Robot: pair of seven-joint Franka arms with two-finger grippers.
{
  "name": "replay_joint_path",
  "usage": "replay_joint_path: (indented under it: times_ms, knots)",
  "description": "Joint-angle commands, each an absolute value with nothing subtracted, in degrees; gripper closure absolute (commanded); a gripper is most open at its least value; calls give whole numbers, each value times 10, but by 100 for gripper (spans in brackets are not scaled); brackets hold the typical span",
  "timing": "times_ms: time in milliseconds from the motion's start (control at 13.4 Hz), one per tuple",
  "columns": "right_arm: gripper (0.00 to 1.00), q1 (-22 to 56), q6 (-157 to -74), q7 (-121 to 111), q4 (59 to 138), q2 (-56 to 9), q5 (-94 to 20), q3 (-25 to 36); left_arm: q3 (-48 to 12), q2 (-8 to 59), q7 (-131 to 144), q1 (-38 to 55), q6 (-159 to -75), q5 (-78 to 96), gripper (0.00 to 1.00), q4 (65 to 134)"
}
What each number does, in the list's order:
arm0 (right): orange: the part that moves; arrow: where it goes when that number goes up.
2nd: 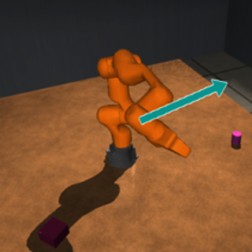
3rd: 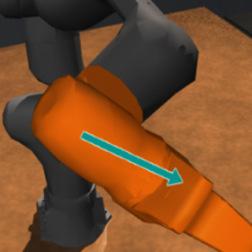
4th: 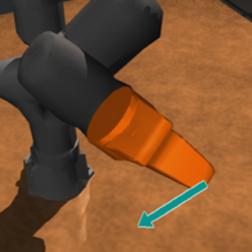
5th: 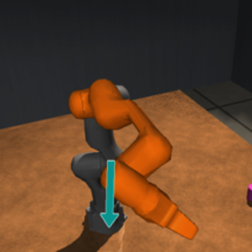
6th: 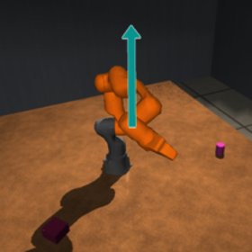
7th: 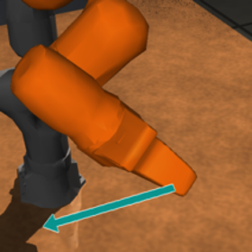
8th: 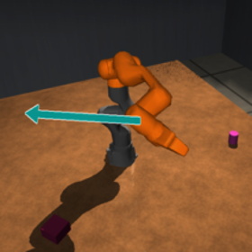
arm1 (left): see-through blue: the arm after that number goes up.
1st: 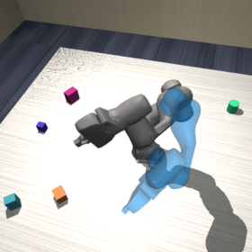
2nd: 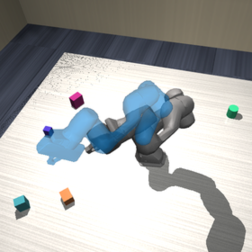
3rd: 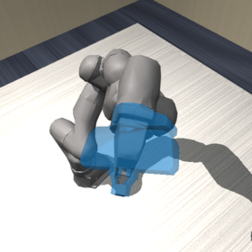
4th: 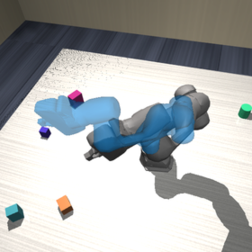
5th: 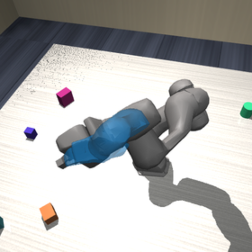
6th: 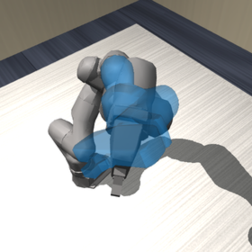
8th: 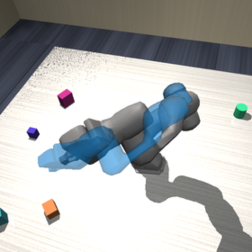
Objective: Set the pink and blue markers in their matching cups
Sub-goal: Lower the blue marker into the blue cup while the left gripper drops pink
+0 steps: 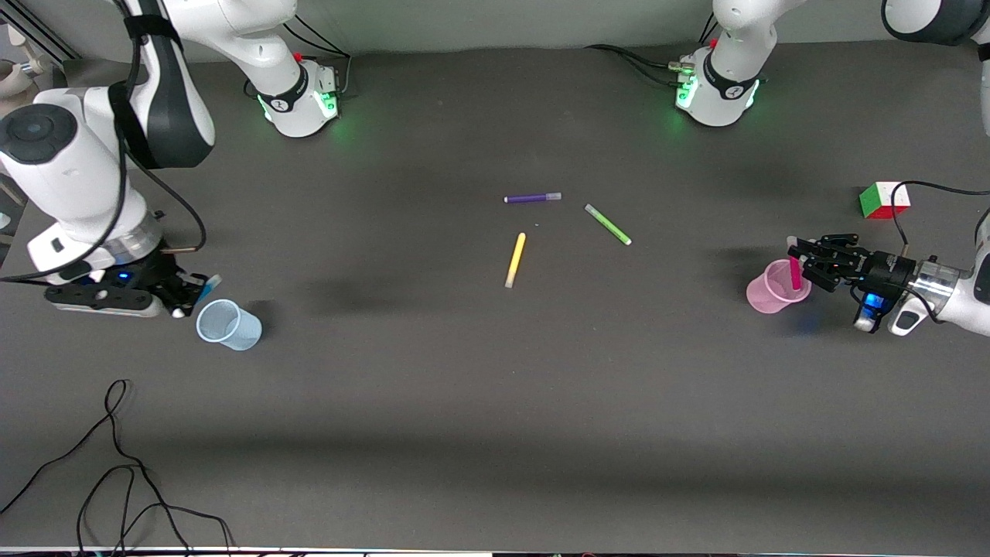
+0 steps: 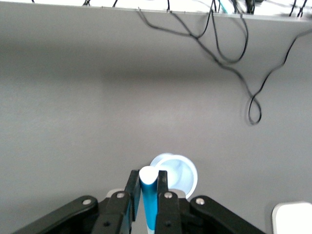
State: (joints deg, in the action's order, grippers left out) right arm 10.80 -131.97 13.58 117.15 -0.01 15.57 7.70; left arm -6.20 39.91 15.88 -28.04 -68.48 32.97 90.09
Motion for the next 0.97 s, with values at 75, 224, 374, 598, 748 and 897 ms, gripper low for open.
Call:
replay_joint_path:
  times_ms: [75,224,374,598,748,897]
  knots:
    - [100,107,-1434,63,1230,15,170,114,-65,398,145,-275,-698,332,5,898]
    - [100,105,-1500,63,1266,10,170,121,-65,397,145,-273,-705,328,1,894]
    - [100,105,-1571,63,1297,-8,170,136,-65,390,146,-258,-714,311,0,889]
    - [100,105,-1660,62,1341,-32,170,152,-64,335,156,-210,-723,246,0,892]
    - [100,105,-1696,63,1355,-49,170,157,-64,281,172,-169,-742,159,0,898]
    - [100,105,-1703,64,1366,-55,170,159,-64,226,211,-124,-741,105,0,897]
